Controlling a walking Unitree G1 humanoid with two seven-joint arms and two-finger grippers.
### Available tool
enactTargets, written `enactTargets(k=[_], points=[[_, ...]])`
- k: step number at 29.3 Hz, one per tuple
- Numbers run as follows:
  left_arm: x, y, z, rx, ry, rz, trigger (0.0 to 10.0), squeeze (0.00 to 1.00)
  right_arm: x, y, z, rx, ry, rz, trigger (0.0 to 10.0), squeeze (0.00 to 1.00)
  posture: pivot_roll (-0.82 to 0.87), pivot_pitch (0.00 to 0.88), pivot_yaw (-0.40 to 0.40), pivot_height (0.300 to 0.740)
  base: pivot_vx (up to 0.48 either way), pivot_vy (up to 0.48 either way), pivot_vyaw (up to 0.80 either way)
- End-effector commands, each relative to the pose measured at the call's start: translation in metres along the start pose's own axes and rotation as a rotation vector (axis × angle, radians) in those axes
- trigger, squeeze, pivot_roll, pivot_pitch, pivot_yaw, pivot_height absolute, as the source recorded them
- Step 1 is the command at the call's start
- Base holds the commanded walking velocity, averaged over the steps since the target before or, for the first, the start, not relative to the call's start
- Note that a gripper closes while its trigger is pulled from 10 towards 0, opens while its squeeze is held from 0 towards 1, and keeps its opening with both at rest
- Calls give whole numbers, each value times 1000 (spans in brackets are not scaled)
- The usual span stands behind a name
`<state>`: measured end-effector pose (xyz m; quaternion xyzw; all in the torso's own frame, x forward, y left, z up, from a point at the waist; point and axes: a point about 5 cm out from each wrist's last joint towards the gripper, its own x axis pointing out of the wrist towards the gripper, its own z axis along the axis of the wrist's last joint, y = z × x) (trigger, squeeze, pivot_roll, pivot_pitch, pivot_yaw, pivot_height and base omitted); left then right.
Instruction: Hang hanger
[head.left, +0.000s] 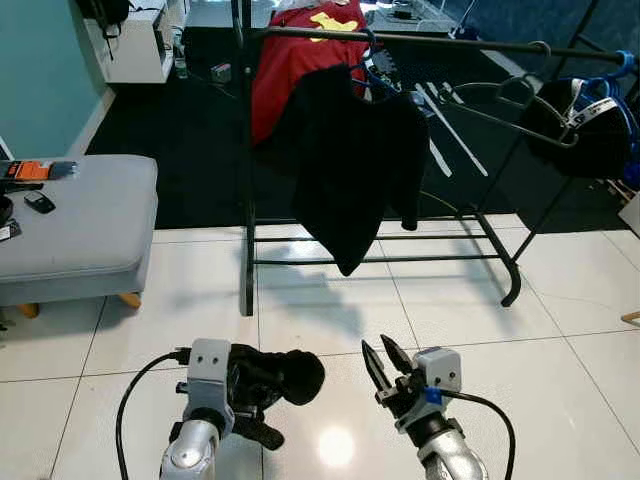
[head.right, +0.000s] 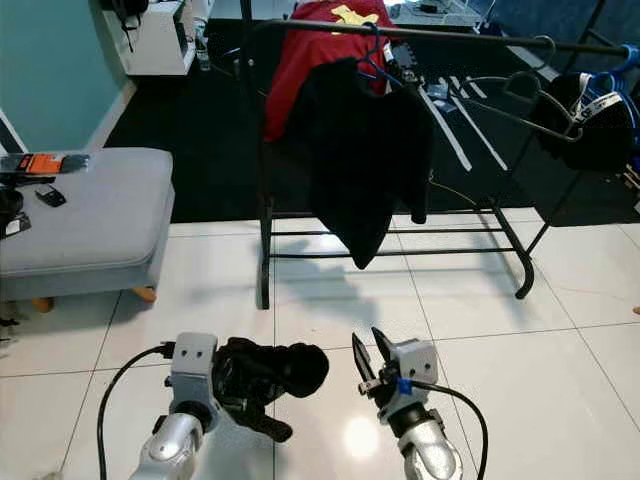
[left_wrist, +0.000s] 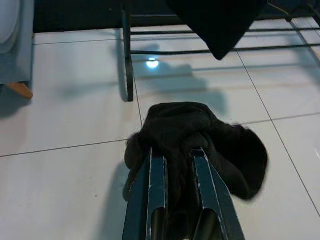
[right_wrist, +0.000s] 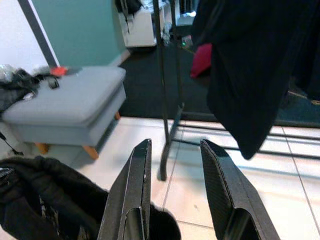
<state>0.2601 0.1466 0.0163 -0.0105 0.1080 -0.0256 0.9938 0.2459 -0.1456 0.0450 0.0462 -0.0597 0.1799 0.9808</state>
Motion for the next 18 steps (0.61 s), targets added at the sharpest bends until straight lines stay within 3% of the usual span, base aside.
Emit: enactTargets(k=[1, 10, 18], points=[[-2, 1, 2, -19, -6, 13, 10000, 0, -3, 1, -1, 20, 18, 11, 10000, 0, 86, 79, -46, 740, 0, 0, 0], [-3, -1, 1, -4, -2, 0, 10000, 0, -14, 2, 1, 37, 24, -4, 10000, 0, 86, 65, -41, 740, 0, 0, 0], [-2, -3, 1, -6, 3, -3, 10000, 0, -13, 1, 1, 53, 38, -28, 10000, 0, 78, 58, -42, 740, 0, 0, 0]])
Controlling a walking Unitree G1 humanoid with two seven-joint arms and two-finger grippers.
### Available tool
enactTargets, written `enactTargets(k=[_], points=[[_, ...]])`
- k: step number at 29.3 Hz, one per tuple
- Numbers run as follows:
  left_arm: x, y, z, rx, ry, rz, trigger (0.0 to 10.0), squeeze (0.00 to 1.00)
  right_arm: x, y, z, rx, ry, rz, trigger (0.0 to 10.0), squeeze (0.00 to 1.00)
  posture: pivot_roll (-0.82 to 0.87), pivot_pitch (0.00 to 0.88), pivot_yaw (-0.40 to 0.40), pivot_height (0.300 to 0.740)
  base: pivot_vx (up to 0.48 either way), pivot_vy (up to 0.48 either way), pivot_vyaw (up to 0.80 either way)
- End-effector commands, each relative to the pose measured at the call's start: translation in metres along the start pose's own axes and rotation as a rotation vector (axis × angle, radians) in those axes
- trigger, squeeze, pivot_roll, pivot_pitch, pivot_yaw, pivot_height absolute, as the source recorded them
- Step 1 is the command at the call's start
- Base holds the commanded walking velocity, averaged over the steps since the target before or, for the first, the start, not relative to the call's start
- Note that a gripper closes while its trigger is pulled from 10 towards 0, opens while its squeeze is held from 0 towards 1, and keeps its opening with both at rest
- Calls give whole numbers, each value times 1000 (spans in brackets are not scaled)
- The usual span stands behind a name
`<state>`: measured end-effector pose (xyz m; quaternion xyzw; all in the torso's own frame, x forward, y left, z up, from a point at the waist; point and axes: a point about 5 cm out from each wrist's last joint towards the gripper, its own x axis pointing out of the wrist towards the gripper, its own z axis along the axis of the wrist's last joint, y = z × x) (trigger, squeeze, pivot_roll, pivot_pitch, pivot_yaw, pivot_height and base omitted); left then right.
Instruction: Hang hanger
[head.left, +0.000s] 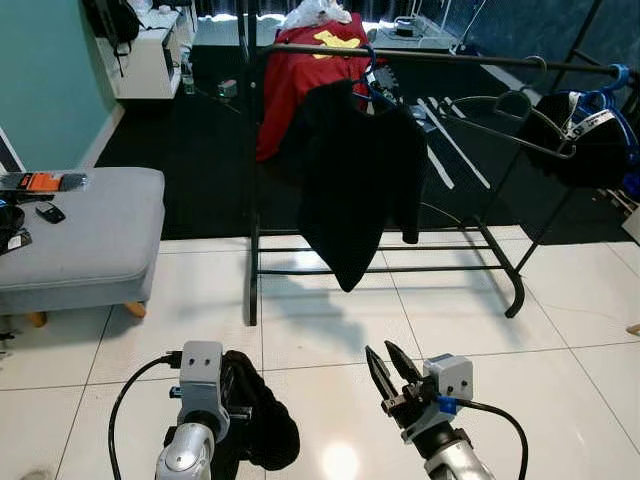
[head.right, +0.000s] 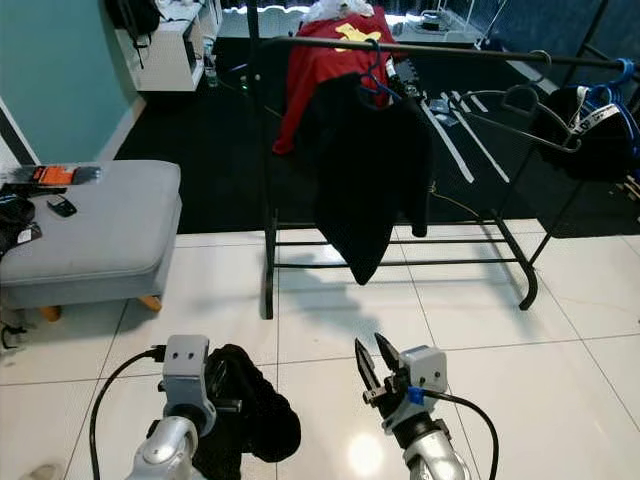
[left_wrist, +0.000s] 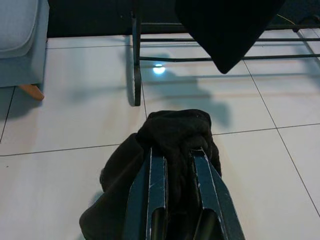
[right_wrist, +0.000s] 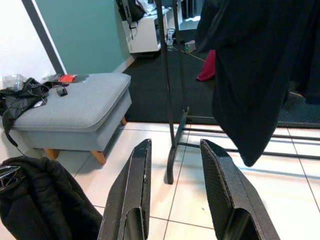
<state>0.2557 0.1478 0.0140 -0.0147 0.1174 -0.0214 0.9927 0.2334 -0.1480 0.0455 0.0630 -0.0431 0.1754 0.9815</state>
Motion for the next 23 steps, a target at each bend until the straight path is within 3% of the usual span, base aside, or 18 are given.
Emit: enactTargets(k=[1, 2, 5, 11, 13, 23], points=[[2, -5, 4, 4, -16, -11, 10000, 0, 0, -2, -1, 15, 12, -15, 10000, 0, 78, 58, -42, 740, 0, 0, 0], [2, -5, 4, 4, -16, -11, 10000, 0, 0, -2, -1, 15, 12, -15, 10000, 0, 78, 58, -42, 740, 0, 0, 0], [4, -8, 3, -16, -2, -19, 10000, 0, 11, -3, -22, 34, 147, -47, 10000, 0, 92, 49, -57, 740, 0, 0, 0], [7, -8, 0, -34, 19, -9, 10000, 0, 15, 1, -38, 58, 261, -74, 10000, 0, 95, 46, -61, 740, 0, 0, 0], [7, -8, -2, -32, 27, -10, 10000, 0, 15, 4, -49, 63, 351, -80, 10000, 0, 99, 42, -54, 740, 0, 0, 0], [6, -10, -6, -22, 55, -11, 10000, 0, 15, 2, -57, 73, 412, -104, 10000, 0, 91, 44, -57, 740, 0, 0, 0]])
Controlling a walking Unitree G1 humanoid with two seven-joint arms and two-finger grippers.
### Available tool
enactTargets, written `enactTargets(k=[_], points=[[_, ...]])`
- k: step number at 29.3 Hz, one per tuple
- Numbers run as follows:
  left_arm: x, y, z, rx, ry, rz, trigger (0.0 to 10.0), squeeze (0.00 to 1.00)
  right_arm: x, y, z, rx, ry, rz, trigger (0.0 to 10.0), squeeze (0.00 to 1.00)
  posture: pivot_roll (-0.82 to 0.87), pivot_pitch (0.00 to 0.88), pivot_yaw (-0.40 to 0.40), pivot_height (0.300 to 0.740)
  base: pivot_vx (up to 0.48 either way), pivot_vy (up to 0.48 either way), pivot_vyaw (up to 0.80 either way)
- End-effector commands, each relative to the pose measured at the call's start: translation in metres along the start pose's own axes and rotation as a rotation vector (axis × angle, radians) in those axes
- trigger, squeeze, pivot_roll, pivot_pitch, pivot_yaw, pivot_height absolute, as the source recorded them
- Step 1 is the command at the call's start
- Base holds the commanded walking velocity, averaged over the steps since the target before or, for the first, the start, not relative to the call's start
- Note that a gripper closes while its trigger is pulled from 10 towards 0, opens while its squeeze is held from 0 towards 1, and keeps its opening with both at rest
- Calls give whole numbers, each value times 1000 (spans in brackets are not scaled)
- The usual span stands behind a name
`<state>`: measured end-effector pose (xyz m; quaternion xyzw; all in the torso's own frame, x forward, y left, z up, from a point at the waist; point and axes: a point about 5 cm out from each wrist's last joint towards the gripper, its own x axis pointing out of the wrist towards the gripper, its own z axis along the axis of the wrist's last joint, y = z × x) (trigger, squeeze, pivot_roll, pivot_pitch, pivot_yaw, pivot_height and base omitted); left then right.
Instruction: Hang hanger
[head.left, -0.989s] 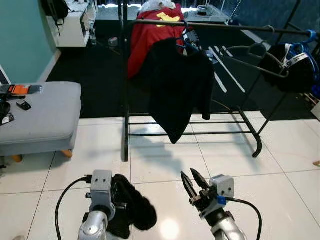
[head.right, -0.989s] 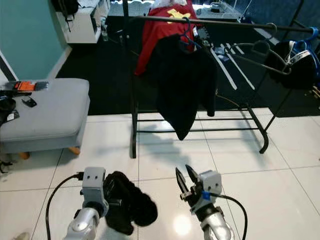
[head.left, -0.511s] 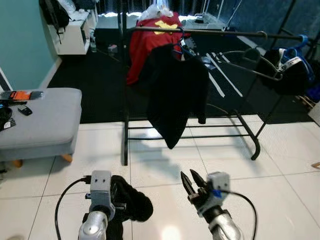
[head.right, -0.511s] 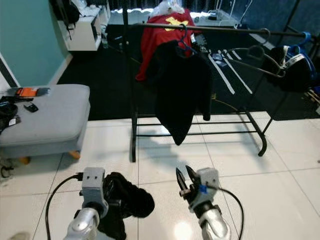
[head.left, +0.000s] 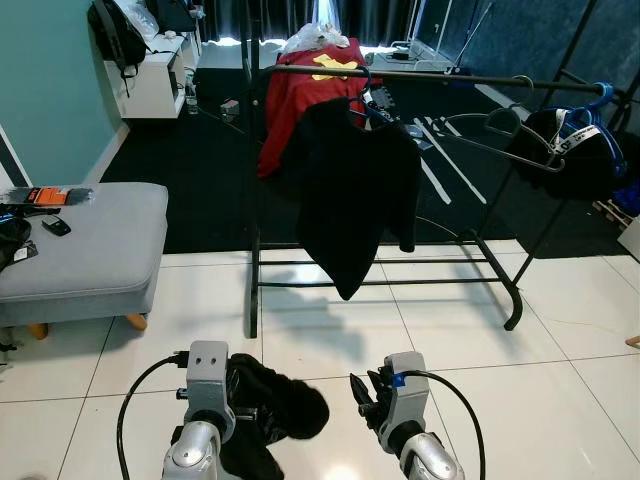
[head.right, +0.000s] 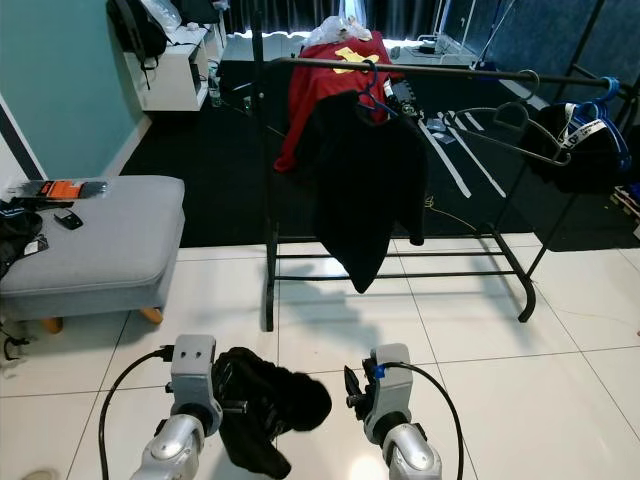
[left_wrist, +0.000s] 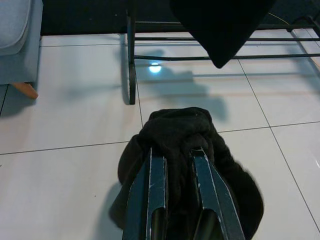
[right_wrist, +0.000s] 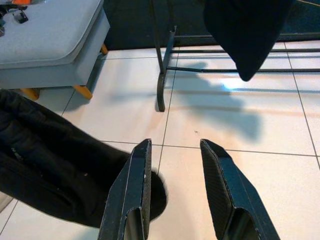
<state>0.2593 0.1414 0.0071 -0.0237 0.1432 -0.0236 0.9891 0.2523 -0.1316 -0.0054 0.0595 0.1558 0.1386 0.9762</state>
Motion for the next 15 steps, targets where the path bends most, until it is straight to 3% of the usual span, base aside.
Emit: enactTargets(k=[1, 3, 5, 15], points=[[1, -4, 0, -3, 3, -5, 10000, 0, -1, -2, -4, 12, 23, -6, 10000, 0, 91, 44, -57, 740, 0, 0, 0], [1, -4, 0, -3, 3, -5, 10000, 0, 0, -1, -5, 22, 28, -4, 10000, 0, 91, 44, -57, 740, 0, 0, 0], [2, -4, 0, 0, 2, -4, 10000, 0, 1, 1, -9, 103, 68, 22, 10000, 0, 96, 43, -59, 740, 0, 0, 0], [1, -3, -2, 1, 9, -3, 10000, 0, 3, 3, -19, 117, 159, 15, 10000, 0, 92, 43, -53, 740, 0, 0, 0]])
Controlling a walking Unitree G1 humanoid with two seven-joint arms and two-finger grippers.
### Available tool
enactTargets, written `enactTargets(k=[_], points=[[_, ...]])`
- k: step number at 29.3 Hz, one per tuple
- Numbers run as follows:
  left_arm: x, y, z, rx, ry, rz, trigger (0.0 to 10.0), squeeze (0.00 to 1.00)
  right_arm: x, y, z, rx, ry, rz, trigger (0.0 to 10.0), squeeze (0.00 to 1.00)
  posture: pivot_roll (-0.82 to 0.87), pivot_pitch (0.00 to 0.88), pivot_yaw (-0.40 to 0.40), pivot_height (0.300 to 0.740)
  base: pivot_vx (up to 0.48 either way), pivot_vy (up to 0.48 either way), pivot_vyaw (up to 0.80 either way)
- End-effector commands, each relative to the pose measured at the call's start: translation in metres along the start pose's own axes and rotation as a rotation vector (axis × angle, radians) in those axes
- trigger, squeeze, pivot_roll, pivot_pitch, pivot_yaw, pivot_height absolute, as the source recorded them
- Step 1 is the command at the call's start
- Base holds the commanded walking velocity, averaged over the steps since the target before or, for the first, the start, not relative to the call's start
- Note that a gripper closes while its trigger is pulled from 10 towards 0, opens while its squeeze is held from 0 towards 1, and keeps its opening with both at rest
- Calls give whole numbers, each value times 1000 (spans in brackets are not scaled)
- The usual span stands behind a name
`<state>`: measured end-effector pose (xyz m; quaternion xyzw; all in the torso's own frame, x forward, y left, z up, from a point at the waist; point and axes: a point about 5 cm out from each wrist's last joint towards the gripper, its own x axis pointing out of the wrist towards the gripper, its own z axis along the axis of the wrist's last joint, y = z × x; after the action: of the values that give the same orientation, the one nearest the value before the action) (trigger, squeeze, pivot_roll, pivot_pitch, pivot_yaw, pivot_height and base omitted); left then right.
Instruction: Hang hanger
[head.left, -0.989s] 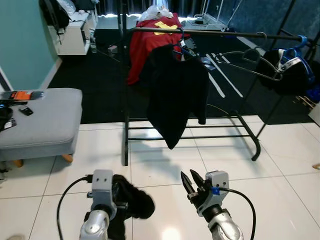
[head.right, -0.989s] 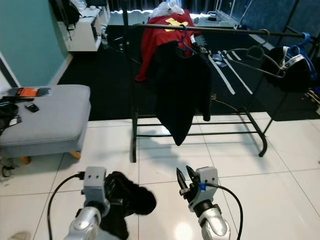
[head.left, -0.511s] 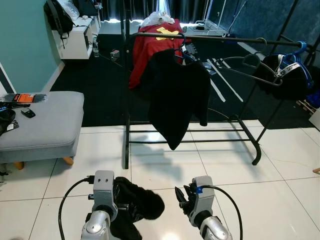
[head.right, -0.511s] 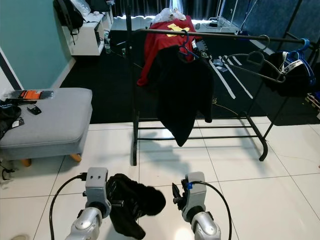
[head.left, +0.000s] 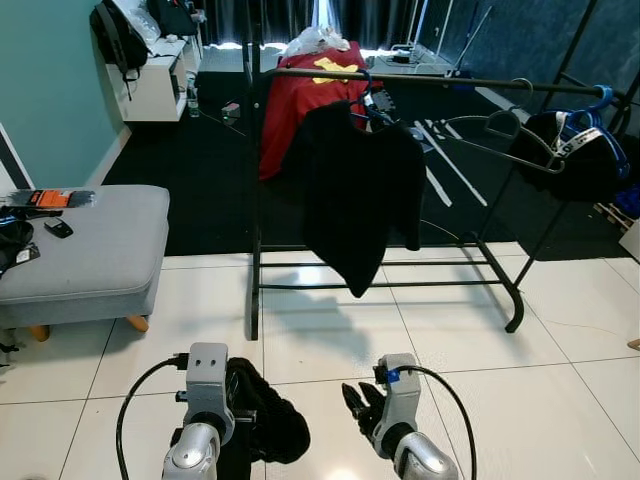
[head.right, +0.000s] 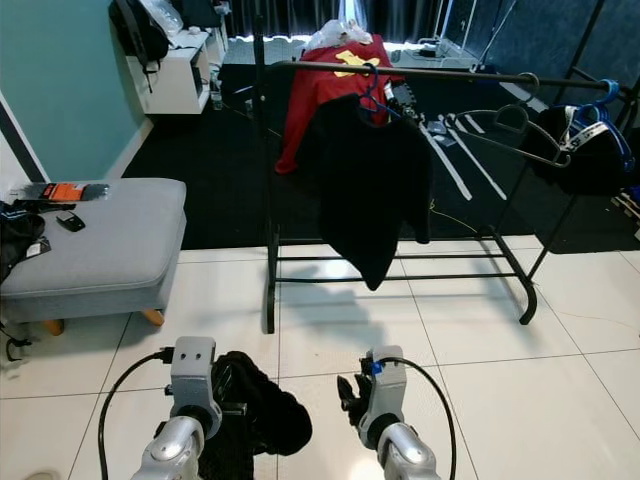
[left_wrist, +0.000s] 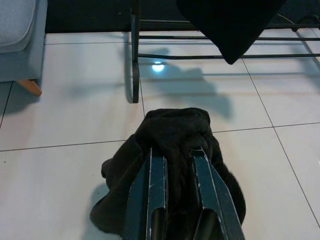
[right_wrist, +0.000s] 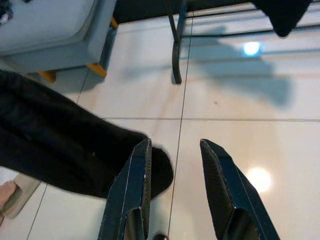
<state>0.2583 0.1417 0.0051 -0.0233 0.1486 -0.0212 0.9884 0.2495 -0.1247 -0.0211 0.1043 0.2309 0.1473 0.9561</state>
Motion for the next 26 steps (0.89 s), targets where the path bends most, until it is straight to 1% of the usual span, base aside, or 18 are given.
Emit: enactTargets(k=[1, 4, 7, 9, 11, 13, 16, 20, 26], points=[[1, -3, 0, 3, 3, -9, 10000, 0, 0, -1, -4, -10, 25, -11, 10000, 0, 90, 44, -51, 740, 0, 0, 0], [0, -3, -1, 4, 4, -10, 10000, 0, 0, -1, -4, -21, 27, -9, 10000, 0, 90, 44, -51, 740, 0, 0, 0], [1, -1, -1, 7, 7, -6, 10000, 0, 1, 3, -3, -64, 28, 18, 10000, 0, 89, 44, -50, 740, 0, 0, 0], [1, 0, -1, 8, 8, -4, 10000, 0, 2, 4, -3, -70, 30, 23, 10000, 0, 84, 47, -48, 740, 0, 0, 0], [3, 1, 0, 12, 11, -2, 10000, 0, 4, 5, -4, -81, 52, 30, 10000, 0, 80, 41, -46, 740, 0, 0, 0], [4, 3, -1, 17, 19, 2, 10000, 0, 4, 4, -5, -83, 65, 28, 10000, 0, 75, 27, -44, 740, 0, 0, 0], [5, 5, -6, 18, 62, 11, 10000, 0, 3, 0, -8, -76, 85, 8, 10000, 0, 62, 18, -39, 740, 0, 0, 0], [4, 2, -11, 32, 93, -4, 10000, 0, 2, -3, -13, -85, 114, -19, 10000, 0, 52, 11, -37, 740, 0, 0, 0], [4, 2, -11, 42, 93, -16, 10000, 0, 4, 2, -17, -78, 135, -9, 10000, 0, 61, 13, -36, 740, 0, 0, 0]])
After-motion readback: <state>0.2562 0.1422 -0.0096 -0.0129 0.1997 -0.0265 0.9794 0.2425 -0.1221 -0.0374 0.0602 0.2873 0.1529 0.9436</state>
